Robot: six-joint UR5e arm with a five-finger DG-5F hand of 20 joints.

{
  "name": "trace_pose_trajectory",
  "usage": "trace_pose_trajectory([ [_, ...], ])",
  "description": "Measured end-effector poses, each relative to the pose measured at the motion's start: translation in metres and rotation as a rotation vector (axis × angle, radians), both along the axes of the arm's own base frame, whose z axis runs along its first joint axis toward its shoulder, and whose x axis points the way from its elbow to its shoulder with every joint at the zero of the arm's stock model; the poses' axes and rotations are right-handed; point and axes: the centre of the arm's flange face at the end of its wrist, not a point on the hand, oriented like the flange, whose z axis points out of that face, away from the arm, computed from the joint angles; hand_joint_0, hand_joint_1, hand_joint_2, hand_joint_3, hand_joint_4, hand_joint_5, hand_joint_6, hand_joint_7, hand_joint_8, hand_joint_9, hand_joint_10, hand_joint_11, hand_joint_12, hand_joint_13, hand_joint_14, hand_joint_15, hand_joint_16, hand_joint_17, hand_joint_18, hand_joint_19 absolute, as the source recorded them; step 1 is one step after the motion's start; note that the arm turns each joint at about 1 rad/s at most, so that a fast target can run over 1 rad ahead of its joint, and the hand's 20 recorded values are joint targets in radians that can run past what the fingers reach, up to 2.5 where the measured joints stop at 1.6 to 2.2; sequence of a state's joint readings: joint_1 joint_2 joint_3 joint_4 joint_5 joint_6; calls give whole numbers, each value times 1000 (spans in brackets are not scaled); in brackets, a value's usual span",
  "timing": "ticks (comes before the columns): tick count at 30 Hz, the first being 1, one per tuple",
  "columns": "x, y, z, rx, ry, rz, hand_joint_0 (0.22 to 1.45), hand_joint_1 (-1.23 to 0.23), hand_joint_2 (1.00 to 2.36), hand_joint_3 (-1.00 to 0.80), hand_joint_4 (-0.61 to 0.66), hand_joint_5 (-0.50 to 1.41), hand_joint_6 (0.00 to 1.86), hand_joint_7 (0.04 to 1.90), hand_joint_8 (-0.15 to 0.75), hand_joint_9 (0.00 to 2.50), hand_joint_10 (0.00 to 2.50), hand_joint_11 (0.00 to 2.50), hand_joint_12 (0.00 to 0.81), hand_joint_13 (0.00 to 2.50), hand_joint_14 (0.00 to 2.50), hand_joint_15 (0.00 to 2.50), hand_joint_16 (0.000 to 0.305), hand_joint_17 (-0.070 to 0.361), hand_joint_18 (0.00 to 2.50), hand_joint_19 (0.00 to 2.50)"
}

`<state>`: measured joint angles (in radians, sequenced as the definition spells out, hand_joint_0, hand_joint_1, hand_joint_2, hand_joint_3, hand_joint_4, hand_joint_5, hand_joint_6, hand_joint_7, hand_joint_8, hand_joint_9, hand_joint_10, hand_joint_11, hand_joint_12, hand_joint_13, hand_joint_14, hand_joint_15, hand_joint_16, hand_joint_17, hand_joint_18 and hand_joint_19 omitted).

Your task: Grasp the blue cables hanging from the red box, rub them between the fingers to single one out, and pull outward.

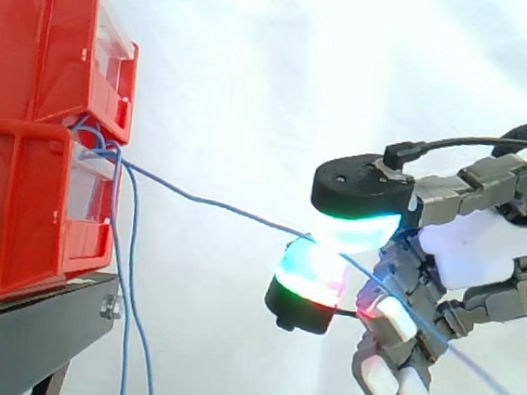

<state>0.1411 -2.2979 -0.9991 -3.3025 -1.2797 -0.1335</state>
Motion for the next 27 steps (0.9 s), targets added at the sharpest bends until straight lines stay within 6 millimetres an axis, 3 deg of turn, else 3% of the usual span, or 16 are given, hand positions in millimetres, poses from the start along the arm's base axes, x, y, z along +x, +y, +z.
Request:
trace_pose_trajectory([
  [8, 0, 0, 0, -1, 0, -2, 583, -810, 1009, 15, -67, -58, 863, 1192, 342, 1326, 21, 589, 449, 1154, 16, 450, 65, 145, 1105, 455],
  [14, 0, 0, 0, -2, 1, -4, 580, -814, 1005, 27, -100, -52, 861, 1174, 326, 1107, 14, 451, 457, 974, 15, 392, 66, 148, 1043, 427],
  [21, 0, 1, 0, -1, 1, -3, 576, -817, 1002, 17, -120, -52, 852, 1154, 319, 700, 0, 46, 443, 690, 7, 210, 66, 148, 884, 289],
  [27, 0, 6, 0, 21, 0, -3, 575, -818, 1002, 14, -123, -53, 849, 1156, 312, 633, 0, 0, 445, 658, 6, 172, 66, 147, 850, 273],
])
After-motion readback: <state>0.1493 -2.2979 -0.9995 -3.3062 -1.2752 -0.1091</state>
